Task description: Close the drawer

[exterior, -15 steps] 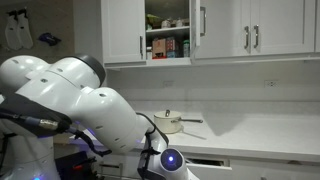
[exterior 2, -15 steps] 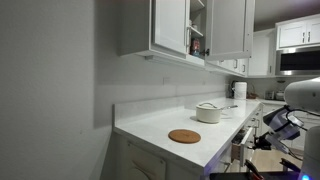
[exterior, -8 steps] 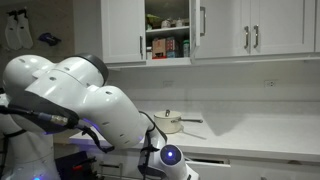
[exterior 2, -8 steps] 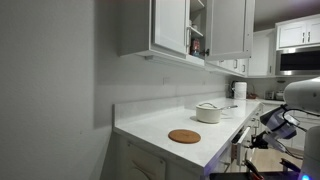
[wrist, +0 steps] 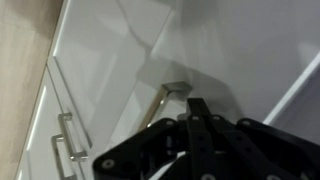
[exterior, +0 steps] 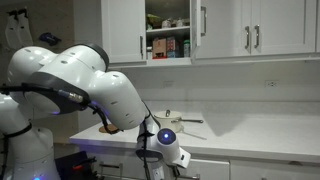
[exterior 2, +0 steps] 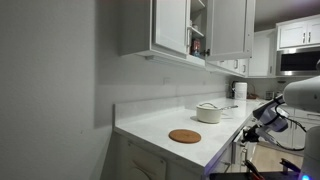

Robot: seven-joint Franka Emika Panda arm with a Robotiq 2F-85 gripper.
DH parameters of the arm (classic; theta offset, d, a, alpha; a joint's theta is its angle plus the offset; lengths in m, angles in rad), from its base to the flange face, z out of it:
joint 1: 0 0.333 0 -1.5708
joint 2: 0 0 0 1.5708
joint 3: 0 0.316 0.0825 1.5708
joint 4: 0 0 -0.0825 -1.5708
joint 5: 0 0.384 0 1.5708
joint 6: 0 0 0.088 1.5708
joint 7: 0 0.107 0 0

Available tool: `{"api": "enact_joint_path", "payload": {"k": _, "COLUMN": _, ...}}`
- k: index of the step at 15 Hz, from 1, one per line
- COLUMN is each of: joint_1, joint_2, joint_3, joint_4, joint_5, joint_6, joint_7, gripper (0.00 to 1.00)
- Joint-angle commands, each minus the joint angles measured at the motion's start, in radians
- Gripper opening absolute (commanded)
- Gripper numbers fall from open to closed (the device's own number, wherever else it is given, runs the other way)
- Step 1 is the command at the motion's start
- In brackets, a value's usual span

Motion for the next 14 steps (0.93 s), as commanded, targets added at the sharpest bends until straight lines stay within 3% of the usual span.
{"api": "enact_joint_path", "payload": {"k": 1, "joint_1": 0.034, "joint_2": -0.126, "joint_3": 0.014, "joint_4": -0.083, "joint_5": 0.009, "joint_6": 0.001, "joint_7": 0.047, "gripper": 0.00}}
{"api": "enact_joint_path", "payload": {"k": 2, "joint_1": 0.042, "joint_2": -0.167, "joint_3": 0.001, "joint_4": -0.096, "joint_5": 0.011, "joint_6": -0.009, "joint_7": 0.052, "gripper": 0.26}}
{"api": "enact_joint_path", "payload": {"k": 4, "joint_1": 0.043, "joint_2": -0.247, "joint_3": -0.012, "joint_4": -0.129, "joint_5": 0.015, "joint_6": -0.030, "joint_7": 0.060, "gripper": 0.32}}
{"api": "enact_joint_path", "payload": {"k": 7, "joint_1": 0.016, "joint_2": -0.390, "joint_3": -0.028, "joint_4": -0.179, "joint_5": 0.028, "joint_6": -0.114, "joint_7": 0.072, "gripper": 0.55}}
{"api": "enact_joint_path", "payload": {"k": 13, "joint_1": -0.156, "joint_2": -0.678, "joint_3": -0.018, "joint_4": -0.226, "joint_5": 0.014, "joint_6": -0.386, "joint_7": 0.042, "gripper": 0.99}}
{"api": "enact_joint_path", "payload": {"k": 14, "joint_1": -0.115, "joint_2": -0.734, "joint_3": -0.069, "joint_4": -0.228, "joint_5": 0.115, "joint_6": -0.418, "joint_7": -0.043, "gripper": 1.00}}
